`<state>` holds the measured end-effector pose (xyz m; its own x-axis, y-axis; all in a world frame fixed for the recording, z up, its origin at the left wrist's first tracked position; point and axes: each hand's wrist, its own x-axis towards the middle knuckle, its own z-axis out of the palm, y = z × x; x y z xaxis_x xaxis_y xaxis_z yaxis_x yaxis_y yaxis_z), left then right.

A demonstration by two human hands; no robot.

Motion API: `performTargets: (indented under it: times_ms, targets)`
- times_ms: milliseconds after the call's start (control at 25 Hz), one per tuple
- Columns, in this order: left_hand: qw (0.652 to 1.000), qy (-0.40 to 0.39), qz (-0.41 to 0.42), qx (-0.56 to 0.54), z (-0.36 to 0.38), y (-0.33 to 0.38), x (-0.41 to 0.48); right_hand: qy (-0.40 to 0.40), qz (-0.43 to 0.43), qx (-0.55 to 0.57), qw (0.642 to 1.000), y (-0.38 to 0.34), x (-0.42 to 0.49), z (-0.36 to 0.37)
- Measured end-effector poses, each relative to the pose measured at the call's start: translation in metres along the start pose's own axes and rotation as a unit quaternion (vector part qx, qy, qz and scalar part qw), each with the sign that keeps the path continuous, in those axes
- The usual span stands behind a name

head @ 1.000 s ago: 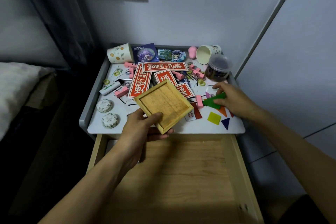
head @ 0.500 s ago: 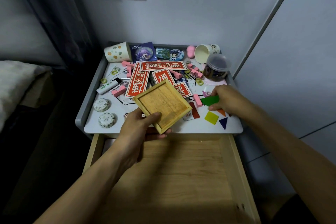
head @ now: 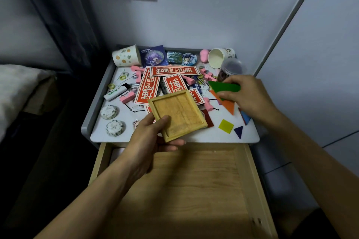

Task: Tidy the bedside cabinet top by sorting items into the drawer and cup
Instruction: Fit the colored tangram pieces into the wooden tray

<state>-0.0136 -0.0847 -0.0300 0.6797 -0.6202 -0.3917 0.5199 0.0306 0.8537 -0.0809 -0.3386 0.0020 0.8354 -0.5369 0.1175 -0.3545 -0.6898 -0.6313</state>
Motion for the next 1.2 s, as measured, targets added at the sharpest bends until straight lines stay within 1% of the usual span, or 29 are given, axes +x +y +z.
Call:
performTargets:
  times_ms: [80, 160, 280, 360, 520, 560, 640, 720, 800, 880, 1040, 1160, 1200]
  targets:
    - [1.000, -0.013, -0.006, 0.000, 0.002, 0.000, -0.002, -0.056, -0.050, 0.087, 0.993, -0.023, -0.014, 0.001]
    - [1.000, -0.025, -0.011, 0.013, 0.004, -0.001, -0.003, -0.123, -0.091, 0.131, 0.980, -0.038, -0.024, 0.008]
    - [0.998, -0.049, -0.014, 0.031, 0.004, -0.001, -0.005, -0.187, -0.135, 0.089, 0.969, -0.049, -0.033, 0.020]
    - [0.998, -0.058, -0.017, 0.031, 0.003, 0.000, -0.006, -0.218, -0.145, 0.066, 0.963, -0.051, -0.035, 0.025]
    - [0.998, -0.054, -0.018, 0.039, 0.002, 0.002, -0.007, -0.275, -0.156, 0.072, 0.946, -0.052, -0.036, 0.030]
    - [0.998, -0.051, -0.017, 0.043, 0.002, 0.002, -0.007, -0.280, -0.159, 0.095, 0.942, -0.051, -0.035, 0.029]
    - [0.998, -0.046, -0.016, 0.048, 0.001, 0.002, -0.006, -0.267, -0.131, 0.168, 0.940, -0.048, -0.033, 0.026]
    - [0.998, -0.042, -0.010, 0.055, -0.001, 0.001, -0.006, -0.208, -0.086, 0.233, 0.946, -0.046, -0.030, 0.023]
    - [0.998, -0.035, 0.003, 0.061, -0.003, -0.001, -0.005, -0.145, -0.058, 0.274, 0.949, -0.044, -0.029, 0.022]
    - [0.998, -0.030, 0.011, 0.060, -0.003, -0.002, -0.005, -0.125, -0.052, 0.294, 0.946, -0.043, -0.030, 0.022]
    - [0.997, -0.020, 0.014, 0.068, -0.003, -0.002, -0.003, -0.131, -0.061, 0.336, 0.931, -0.043, -0.031, 0.017]
    - [0.996, 0.000, 0.029, 0.088, -0.004, -0.001, -0.003, -0.192, -0.023, 0.406, 0.893, -0.043, -0.030, 0.014]
    - [0.995, 0.005, 0.037, 0.097, -0.005, -0.001, -0.002, -0.206, -0.014, 0.413, 0.887, -0.042, -0.029, 0.013]
